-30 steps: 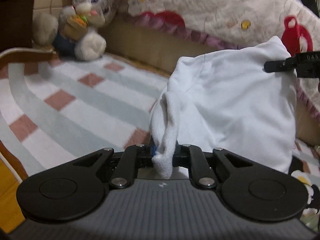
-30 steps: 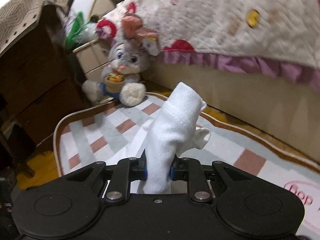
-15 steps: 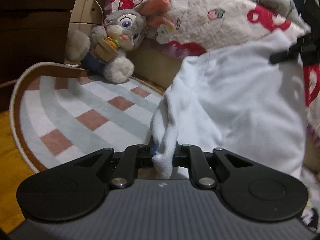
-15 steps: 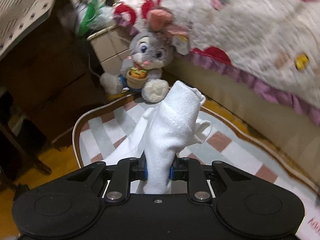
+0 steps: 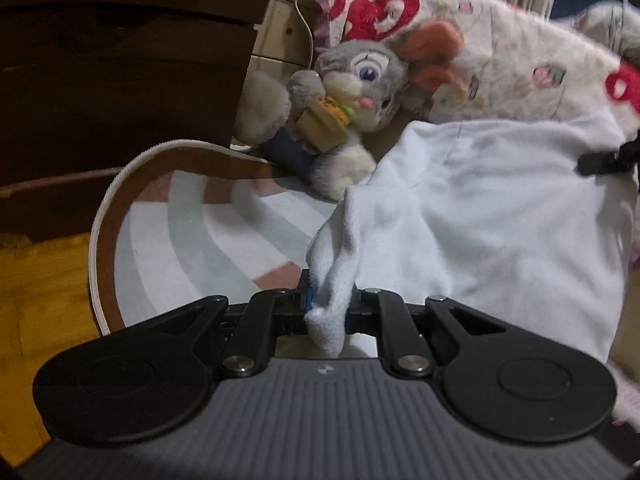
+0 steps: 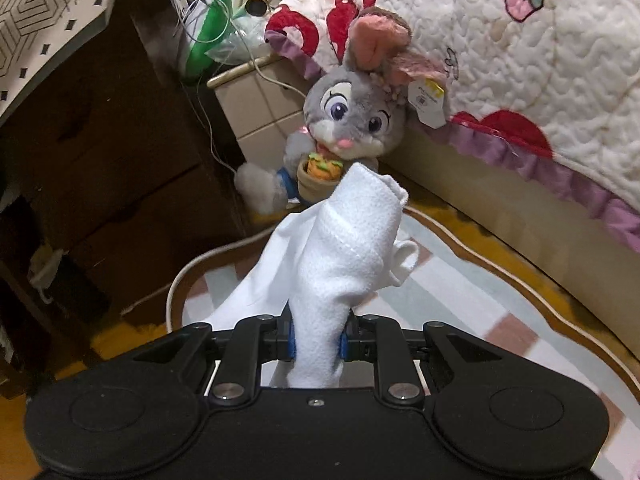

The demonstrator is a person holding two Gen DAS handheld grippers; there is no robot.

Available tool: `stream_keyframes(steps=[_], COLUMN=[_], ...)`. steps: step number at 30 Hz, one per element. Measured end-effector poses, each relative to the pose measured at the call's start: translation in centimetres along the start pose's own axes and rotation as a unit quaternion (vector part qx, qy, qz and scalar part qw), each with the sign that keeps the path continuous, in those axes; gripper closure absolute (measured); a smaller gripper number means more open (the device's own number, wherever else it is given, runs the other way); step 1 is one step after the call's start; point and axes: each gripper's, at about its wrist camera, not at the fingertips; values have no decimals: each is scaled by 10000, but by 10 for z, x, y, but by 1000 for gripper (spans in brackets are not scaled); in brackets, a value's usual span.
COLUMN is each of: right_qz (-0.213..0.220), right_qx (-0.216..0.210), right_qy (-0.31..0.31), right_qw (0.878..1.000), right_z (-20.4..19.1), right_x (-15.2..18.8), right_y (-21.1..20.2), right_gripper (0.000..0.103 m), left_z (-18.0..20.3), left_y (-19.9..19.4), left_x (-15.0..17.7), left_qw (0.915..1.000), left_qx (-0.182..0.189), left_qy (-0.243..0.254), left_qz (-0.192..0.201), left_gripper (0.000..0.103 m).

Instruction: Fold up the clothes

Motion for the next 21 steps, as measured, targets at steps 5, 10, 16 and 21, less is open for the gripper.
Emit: stream_keyframes(steps=[5,10,16,21], right_qz=[169,387,308,-37], right_qx=[-187,-364,-116,986], right_qy=[-89,208,301,880], right_qw=[9996,9984,9990,9912], right_z=[21,60,105,144], right_x=[-3,-5,2,10], right_y=[44,84,140,188], right_gripper=[81,82,80,59], left_z=[-16,-24,-34,-5], left_y=[30,60,107,110], left_x=[-28,-46,-50,-37], left_qw=[9997,9999,9987,9948], left_qx=[-215,35,-401,-917], left_qy=[87,71,-298,436], left_qz=[-57,-150,-90,75], left_gripper=[92,92,76,70])
Point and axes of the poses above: each gripper's, at about its wrist camera, not at the fingertips, and y roughly the way its jaws point, z to its right, x to its underside, and after that the axes turned 8 degrees about -z, right-handed
